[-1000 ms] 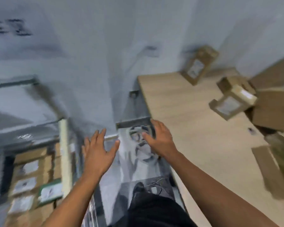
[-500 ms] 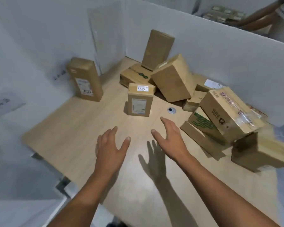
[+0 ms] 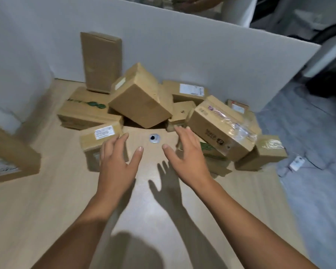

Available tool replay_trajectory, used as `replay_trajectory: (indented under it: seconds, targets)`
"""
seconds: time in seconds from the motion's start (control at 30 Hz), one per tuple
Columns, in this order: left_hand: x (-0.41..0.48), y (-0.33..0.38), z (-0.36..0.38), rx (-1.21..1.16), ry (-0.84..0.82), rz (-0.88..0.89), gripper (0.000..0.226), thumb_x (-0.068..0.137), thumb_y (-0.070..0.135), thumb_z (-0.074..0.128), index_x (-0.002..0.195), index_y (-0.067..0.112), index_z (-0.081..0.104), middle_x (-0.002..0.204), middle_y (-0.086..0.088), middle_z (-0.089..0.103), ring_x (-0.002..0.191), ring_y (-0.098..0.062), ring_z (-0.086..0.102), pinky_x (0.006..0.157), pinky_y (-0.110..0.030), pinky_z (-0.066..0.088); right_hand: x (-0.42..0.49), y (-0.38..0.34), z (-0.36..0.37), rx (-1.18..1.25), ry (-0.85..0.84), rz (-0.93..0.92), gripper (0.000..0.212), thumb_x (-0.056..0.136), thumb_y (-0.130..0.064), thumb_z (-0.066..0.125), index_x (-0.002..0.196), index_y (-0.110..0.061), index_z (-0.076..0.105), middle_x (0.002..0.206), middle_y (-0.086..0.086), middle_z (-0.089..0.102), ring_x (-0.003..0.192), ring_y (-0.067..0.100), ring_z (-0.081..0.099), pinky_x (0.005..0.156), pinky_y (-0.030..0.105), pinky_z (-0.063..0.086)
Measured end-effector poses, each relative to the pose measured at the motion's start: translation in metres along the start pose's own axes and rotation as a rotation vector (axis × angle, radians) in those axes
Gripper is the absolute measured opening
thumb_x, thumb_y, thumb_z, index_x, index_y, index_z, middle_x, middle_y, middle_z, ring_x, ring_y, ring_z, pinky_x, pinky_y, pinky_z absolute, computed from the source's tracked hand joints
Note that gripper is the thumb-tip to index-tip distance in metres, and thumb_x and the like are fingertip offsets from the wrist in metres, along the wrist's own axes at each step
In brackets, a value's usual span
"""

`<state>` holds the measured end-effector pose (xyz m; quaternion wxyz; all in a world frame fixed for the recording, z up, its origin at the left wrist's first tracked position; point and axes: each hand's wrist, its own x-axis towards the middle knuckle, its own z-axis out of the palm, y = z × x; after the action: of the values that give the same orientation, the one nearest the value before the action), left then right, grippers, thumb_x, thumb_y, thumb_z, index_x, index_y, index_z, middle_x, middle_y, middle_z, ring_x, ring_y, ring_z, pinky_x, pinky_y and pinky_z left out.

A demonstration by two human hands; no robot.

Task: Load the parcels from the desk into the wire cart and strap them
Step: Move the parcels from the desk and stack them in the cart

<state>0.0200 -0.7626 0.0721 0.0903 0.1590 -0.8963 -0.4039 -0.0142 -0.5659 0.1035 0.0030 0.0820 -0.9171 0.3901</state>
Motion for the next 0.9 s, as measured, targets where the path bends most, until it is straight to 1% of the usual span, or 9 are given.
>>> replay_trajectory:
  seconds: [0.1, 0.23, 0.37, 0.47, 0.53, 0.6, 0.77, 0.83, 0.9]
  targets:
    - [0.017, 0.036, 0.032, -0.069, -0.103, 0.099, 0.062, 0.098, 0.055, 0.057, 0.153, 0.029, 0.043, 0.159, 0.002, 0.035, 0.150, -0.019, 0.030, 0.120, -0.045, 0.031, -0.005, 0.013, -0.043, -0.085, 0.160, 0.031, 0.067, 0.097, -0.060, 0.050, 0.157, -0.031, 0.040, 0.165, -0.009, 0.035, 0.158, 0.004, 0.008, 0.121, 0.023, 0.007]
    - [0.029, 0.085, 0.080, -0.141, -0.212, 0.206, 0.067, 0.098, 0.054, 0.060, 0.154, 0.023, 0.041, 0.159, -0.003, 0.034, 0.150, -0.020, 0.029, 0.124, -0.044, 0.027, -0.020, 0.056, -0.107, -0.120, 0.348, 0.141, 0.065, 0.096, -0.050, 0.057, 0.153, -0.020, 0.048, 0.162, -0.001, 0.042, 0.157, 0.016, 0.020, 0.125, 0.028, 0.013]
    - [0.049, 0.121, 0.120, -0.252, -0.253, 0.180, 0.085, 0.093, 0.064, 0.060, 0.160, 0.023, 0.028, 0.163, -0.003, 0.028, 0.150, -0.023, 0.032, 0.121, -0.041, 0.028, -0.022, 0.104, -0.142, -0.060, 0.463, 0.284, 0.068, 0.095, -0.052, 0.057, 0.154, -0.020, 0.044, 0.158, -0.001, 0.040, 0.149, 0.013, 0.029, 0.119, 0.026, 0.020]
    - [0.065, 0.146, 0.143, -0.322, -0.278, 0.054, 0.091, 0.092, 0.065, 0.063, 0.163, 0.026, 0.021, 0.166, -0.001, 0.029, 0.150, -0.021, 0.032, 0.114, -0.038, 0.030, -0.010, 0.127, -0.142, 0.206, 0.385, 0.407, 0.069, 0.098, -0.052, 0.062, 0.157, -0.029, 0.037, 0.159, -0.004, 0.038, 0.143, 0.011, 0.038, 0.114, 0.027, 0.029]
    - [0.061, 0.157, 0.152, -0.366, -0.286, 0.006, 0.082, 0.092, 0.060, 0.067, 0.157, 0.027, 0.031, 0.156, 0.001, 0.043, 0.139, -0.017, 0.043, 0.106, -0.034, 0.036, -0.003, 0.131, -0.133, 0.393, 0.317, 0.424, 0.066, 0.096, -0.051, 0.065, 0.154, -0.035, 0.039, 0.152, -0.007, 0.048, 0.136, 0.010, 0.049, 0.114, 0.035, 0.041]
    - [0.045, 0.158, 0.152, -0.422, -0.246, -0.026, 0.070, 0.088, 0.060, 0.070, 0.143, 0.029, 0.041, 0.143, 0.003, 0.050, 0.127, -0.012, 0.051, 0.103, -0.034, 0.045, -0.007, 0.131, -0.124, 0.461, 0.337, 0.402, 0.072, 0.092, -0.051, 0.068, 0.155, -0.034, 0.039, 0.149, -0.007, 0.050, 0.135, 0.011, 0.051, 0.115, 0.041, 0.045]
    - [-0.033, 0.121, 0.116, -0.578, 0.040, -0.128, 0.045, 0.069, 0.087, 0.068, 0.090, 0.056, 0.043, 0.115, 0.005, 0.058, 0.099, -0.002, 0.059, 0.081, -0.022, 0.048, -0.047, 0.126, -0.104, 0.528, 0.325, 0.299, 0.076, 0.083, -0.065, 0.068, 0.151, -0.043, 0.040, 0.152, -0.018, 0.041, 0.142, 0.003, 0.041, 0.116, 0.027, 0.037]
    - [-0.071, 0.096, 0.094, -0.613, 0.143, -0.231, 0.048, 0.068, 0.087, 0.070, 0.084, 0.050, 0.042, 0.099, 0.008, 0.057, 0.085, -0.002, 0.058, 0.075, -0.027, 0.049, -0.064, 0.119, -0.092, 0.533, 0.206, 0.242, 0.076, 0.084, -0.067, 0.067, 0.152, -0.042, 0.042, 0.151, -0.024, 0.037, 0.142, -0.005, 0.038, 0.114, 0.016, 0.035]
    - [-0.112, 0.066, 0.071, -0.637, 0.233, -0.346, 0.053, 0.070, 0.082, 0.074, 0.087, 0.041, 0.044, 0.093, 0.007, 0.059, 0.084, -0.008, 0.060, 0.080, -0.045, 0.055, -0.077, 0.107, -0.076, 0.540, 0.054, 0.170, 0.075, 0.086, -0.063, 0.069, 0.152, -0.040, 0.044, 0.142, -0.026, 0.039, 0.134, -0.011, 0.042, 0.105, 0.004, 0.035]
